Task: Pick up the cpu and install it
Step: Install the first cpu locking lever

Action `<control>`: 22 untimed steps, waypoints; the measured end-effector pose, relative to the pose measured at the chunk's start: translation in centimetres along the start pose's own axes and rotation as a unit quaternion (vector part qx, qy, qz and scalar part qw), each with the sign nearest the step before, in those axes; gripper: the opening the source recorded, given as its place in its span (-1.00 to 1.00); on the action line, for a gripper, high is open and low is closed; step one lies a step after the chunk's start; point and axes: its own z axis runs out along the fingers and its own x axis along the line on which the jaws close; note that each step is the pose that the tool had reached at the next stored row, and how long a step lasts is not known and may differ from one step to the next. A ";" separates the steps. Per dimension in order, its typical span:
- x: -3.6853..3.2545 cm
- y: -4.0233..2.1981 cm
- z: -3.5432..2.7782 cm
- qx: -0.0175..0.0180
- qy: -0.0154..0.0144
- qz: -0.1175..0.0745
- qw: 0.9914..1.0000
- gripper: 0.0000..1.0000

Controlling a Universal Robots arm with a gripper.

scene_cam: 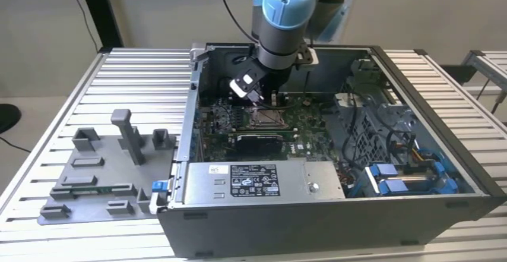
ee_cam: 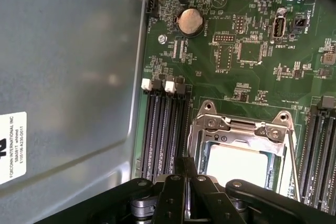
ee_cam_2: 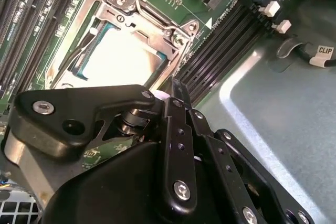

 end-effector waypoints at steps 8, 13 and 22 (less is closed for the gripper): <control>-0.07 0.46 0.15 0.000 0.000 0.000 1.000 -1.00; -0.11 0.63 0.23 0.000 0.000 0.000 1.000 -1.00; -0.15 0.79 0.33 0.000 0.000 0.000 1.000 -1.00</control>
